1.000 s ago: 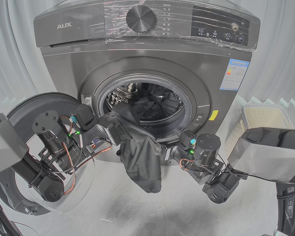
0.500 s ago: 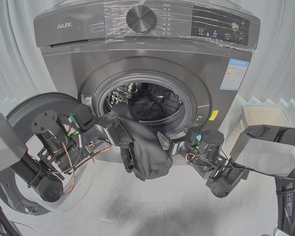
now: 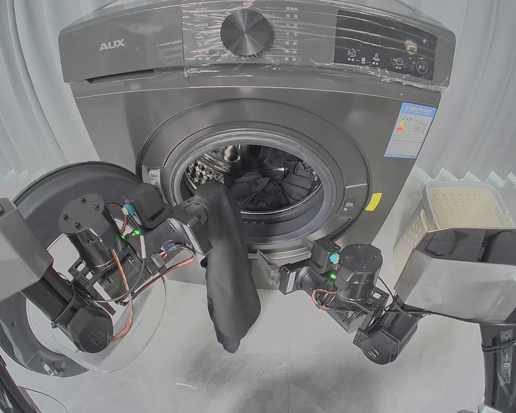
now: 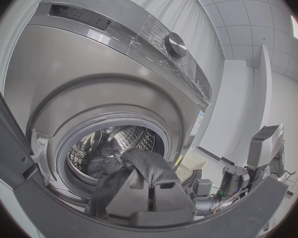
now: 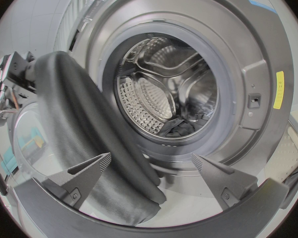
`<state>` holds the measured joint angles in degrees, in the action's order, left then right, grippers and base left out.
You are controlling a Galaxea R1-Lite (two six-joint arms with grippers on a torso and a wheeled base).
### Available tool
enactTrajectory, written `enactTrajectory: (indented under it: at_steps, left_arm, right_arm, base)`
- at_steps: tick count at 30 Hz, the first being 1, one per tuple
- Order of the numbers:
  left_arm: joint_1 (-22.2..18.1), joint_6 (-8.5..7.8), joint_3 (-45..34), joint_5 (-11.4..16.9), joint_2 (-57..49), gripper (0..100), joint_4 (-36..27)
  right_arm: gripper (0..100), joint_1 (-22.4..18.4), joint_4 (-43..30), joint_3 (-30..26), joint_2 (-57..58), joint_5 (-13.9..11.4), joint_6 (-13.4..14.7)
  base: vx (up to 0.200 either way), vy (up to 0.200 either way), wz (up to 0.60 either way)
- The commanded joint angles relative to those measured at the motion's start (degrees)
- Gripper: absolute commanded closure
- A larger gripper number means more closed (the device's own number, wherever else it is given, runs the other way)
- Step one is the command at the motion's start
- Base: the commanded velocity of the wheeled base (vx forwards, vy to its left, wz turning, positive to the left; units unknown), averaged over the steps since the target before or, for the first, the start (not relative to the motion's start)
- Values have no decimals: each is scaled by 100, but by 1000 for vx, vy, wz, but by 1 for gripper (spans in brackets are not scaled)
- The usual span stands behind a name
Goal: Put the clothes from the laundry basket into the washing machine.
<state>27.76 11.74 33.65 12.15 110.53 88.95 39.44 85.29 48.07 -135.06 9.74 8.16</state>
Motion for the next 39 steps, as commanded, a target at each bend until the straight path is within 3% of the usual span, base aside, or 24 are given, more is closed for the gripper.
enactTrajectory:
  at_steps: [1,12,14,22,29,39]
  left_arm:
    - [-7,-5,10,-3,65,100,8]
    - [2,-14,-7,6,118,100,8]
    - [-7,-14,2,6,118,100,8]
    - [-16,-67,28,-3,153,100,8]
    - [-16,-110,28,-3,197,100,8]
    - [10,-102,46,-3,179,100,8]
  right_arm:
    - [0,231,32,-149,226,-25,2]
    - [0,416,58,300,410,-491,-33]
    - [0,416,41,432,419,-710,-148]
    - [0,662,208,326,463,-1009,-165]
    - [0,890,164,361,498,-1018,-174]
    - [0,548,58,704,147,-939,-218]
  base:
    - [0,0,0]
    - [0,0,0]
    - [0,0,0]
    - [0,0,0]
    - [0,0,0]
    - [0,0,0]
